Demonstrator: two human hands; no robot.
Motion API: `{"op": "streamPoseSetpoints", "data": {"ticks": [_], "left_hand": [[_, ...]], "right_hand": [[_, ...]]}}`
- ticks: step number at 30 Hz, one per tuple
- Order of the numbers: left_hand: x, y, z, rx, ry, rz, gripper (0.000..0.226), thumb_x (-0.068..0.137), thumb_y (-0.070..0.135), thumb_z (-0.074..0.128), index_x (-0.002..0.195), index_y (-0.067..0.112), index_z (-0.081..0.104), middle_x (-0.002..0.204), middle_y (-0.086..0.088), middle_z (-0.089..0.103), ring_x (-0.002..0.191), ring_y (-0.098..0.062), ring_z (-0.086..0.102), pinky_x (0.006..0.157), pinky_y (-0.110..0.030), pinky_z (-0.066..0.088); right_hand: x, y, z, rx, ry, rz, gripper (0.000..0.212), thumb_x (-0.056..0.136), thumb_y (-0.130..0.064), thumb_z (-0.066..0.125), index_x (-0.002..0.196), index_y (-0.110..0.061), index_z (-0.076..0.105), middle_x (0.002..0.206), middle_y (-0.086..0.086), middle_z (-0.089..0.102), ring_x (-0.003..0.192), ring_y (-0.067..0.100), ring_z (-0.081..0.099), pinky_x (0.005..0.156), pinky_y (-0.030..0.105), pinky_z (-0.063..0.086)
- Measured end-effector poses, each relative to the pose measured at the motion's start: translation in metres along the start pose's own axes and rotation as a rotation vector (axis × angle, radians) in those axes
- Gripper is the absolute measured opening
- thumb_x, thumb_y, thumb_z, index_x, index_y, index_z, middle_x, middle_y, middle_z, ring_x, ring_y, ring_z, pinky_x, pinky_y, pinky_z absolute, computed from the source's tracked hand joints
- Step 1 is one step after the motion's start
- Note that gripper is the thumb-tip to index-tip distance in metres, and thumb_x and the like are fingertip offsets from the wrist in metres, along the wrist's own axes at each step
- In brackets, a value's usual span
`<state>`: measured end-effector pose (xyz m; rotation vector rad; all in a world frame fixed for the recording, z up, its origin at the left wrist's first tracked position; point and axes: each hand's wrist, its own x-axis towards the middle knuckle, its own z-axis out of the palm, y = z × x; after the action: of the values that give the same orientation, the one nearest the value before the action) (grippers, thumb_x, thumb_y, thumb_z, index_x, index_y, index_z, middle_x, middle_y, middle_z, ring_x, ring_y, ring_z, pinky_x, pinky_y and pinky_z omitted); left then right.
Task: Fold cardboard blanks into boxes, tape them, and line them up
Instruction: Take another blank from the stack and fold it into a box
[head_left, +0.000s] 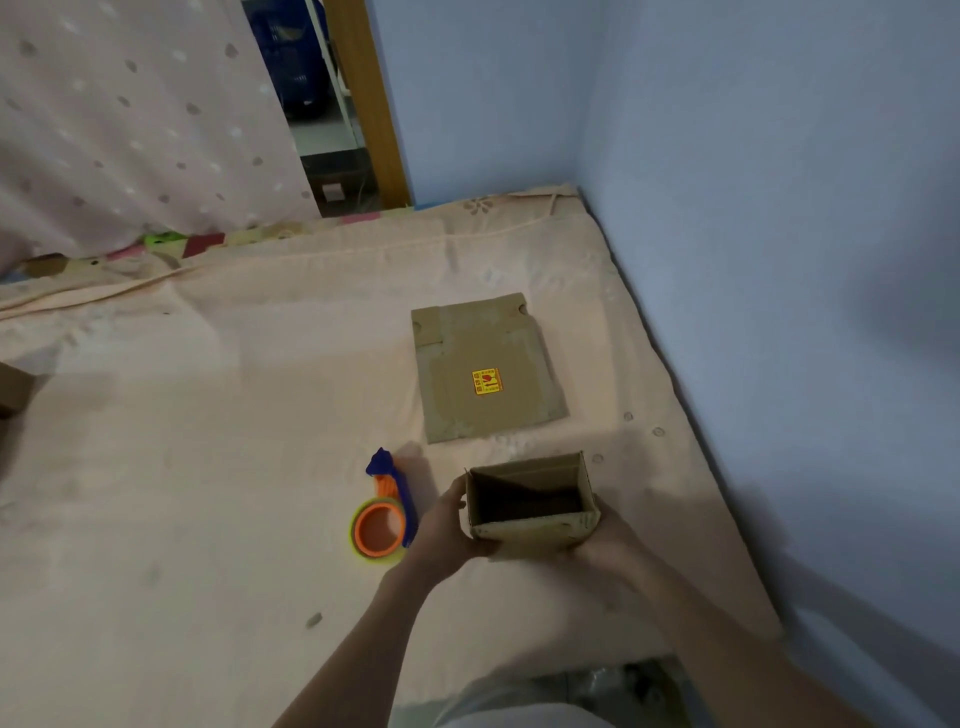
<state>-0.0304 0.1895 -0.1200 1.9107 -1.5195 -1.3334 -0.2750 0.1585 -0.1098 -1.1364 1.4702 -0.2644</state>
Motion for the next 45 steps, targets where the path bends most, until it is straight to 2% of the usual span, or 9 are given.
{"op": "streamPoseSetpoints", "data": {"ticks": [4, 9, 14, 21, 25, 28, 35, 39, 45], "left_hand": [[-0.003, 0.006, 0.008, 0.096, 0.015, 0.038, 0.099, 0.064, 0.029, 0.090, 0.145, 0.029, 0.035, 0.133, 0.008, 0.055, 0.118, -0.014, 0.054, 0.096, -0.035, 0.053], [-0.012, 0.008, 0.015, 0.154, 0.041, 0.039, 0.101, 0.066, 0.030, 0.090, 0.148, 0.028, 0.031, 0.134, 0.005, 0.055, 0.101, -0.014, 0.058, 0.080, -0.023, 0.053], [-0.012, 0.016, 0.017, 0.166, 0.053, -0.008, 0.105, 0.066, 0.024, 0.090, 0.152, 0.020, 0.029, 0.146, 0.000, 0.045, 0.121, -0.022, 0.053, 0.096, -0.036, 0.053], [-0.018, 0.024, 0.005, 0.089, -0.140, -0.106, 0.108, 0.077, -0.001, 0.076, 0.158, 0.025, 0.010, 0.145, -0.003, 0.036, 0.098, -0.016, 0.060, 0.085, -0.030, 0.057], [-0.028, 0.026, -0.010, -0.411, -0.130, -0.220, 0.082, 0.090, -0.010, 0.054, 0.155, 0.028, 0.022, 0.134, -0.005, 0.049, 0.105, -0.024, 0.067, 0.083, -0.034, 0.060], [-0.035, 0.041, -0.015, -0.716, -0.035, -0.331, 0.047, 0.098, -0.008, 0.042, 0.135, 0.022, 0.046, 0.120, -0.008, 0.058, 0.103, -0.036, 0.068, 0.084, -0.042, 0.059], [-0.035, 0.057, 0.000, -0.638, 0.081, -0.337, 0.020, 0.097, 0.017, 0.061, 0.117, 0.014, 0.057, 0.107, -0.011, 0.068, 0.096, -0.035, 0.070, 0.081, -0.046, 0.061], [-0.033, 0.060, 0.006, -0.582, 0.177, -0.340, 0.016, 0.096, 0.009, 0.061, 0.111, 0.014, 0.058, 0.102, -0.012, 0.068, 0.085, -0.027, 0.065, 0.064, -0.033, 0.056], [-0.028, 0.063, 0.011, -0.480, 0.276, -0.382, 0.016, 0.091, 0.003, 0.065, 0.102, 0.014, 0.061, 0.097, -0.010, 0.069, 0.077, -0.023, 0.064, 0.071, -0.048, 0.060]], "right_hand": [[-0.019, -0.019, -0.020, 0.004, -0.109, 0.030, 0.055, 0.082, -0.017, 0.082, 0.131, -0.020, 0.059, 0.113, -0.006, 0.065, 0.100, 0.006, 0.061, 0.070, 0.010, 0.051], [-0.049, -0.034, -0.043, 0.077, 0.080, -0.038, 0.046, 0.098, -0.003, 0.055, 0.138, -0.025, 0.057, 0.133, 0.000, 0.061, 0.124, 0.017, 0.056, 0.097, 0.037, 0.055], [-0.056, -0.048, -0.031, -0.375, 0.203, -0.325, 0.048, 0.096, -0.025, 0.065, 0.140, -0.035, 0.048, 0.133, -0.008, 0.052, 0.117, 0.010, 0.055, 0.093, 0.022, 0.048], [-0.047, -0.067, -0.017, -0.739, 0.068, -0.158, 0.102, 0.079, -0.034, 0.083, 0.158, -0.039, 0.018, 0.154, 0.008, 0.017, 0.125, 0.027, 0.055, 0.096, 0.030, 0.051], [-0.047, -0.065, -0.016, -0.721, 0.127, -0.261, 0.073, 0.077, -0.027, 0.085, 0.132, -0.033, 0.038, 0.135, 0.008, 0.037, 0.096, 0.023, 0.064, 0.075, 0.020, 0.052], [-0.047, -0.061, -0.016, -0.736, 0.123, -0.252, 0.055, 0.079, -0.030, 0.084, 0.120, -0.031, 0.047, 0.135, 0.006, 0.036, 0.094, 0.020, 0.062, 0.082, 0.023, 0.053], [-0.047, -0.061, -0.013, -0.811, 0.026, -0.243, 0.103, 0.081, -0.039, 0.080, 0.159, -0.037, 0.012, 0.159, 0.004, 0.020, 0.134, 0.022, 0.047, 0.101, 0.031, 0.050], [-0.047, -0.060, -0.010, -0.614, 0.104, -0.310, 0.067, 0.094, -0.019, 0.066, 0.153, -0.031, 0.034, 0.148, 0.000, 0.049, 0.132, 0.020, 0.051, 0.104, 0.032, 0.047], [-0.031, -0.034, -0.033, -0.263, 0.286, -0.059, 0.031, 0.092, -0.015, 0.069, 0.113, -0.015, 0.046, 0.097, 0.002, 0.062, 0.096, 0.021, 0.061, 0.065, 0.019, 0.043]]}}
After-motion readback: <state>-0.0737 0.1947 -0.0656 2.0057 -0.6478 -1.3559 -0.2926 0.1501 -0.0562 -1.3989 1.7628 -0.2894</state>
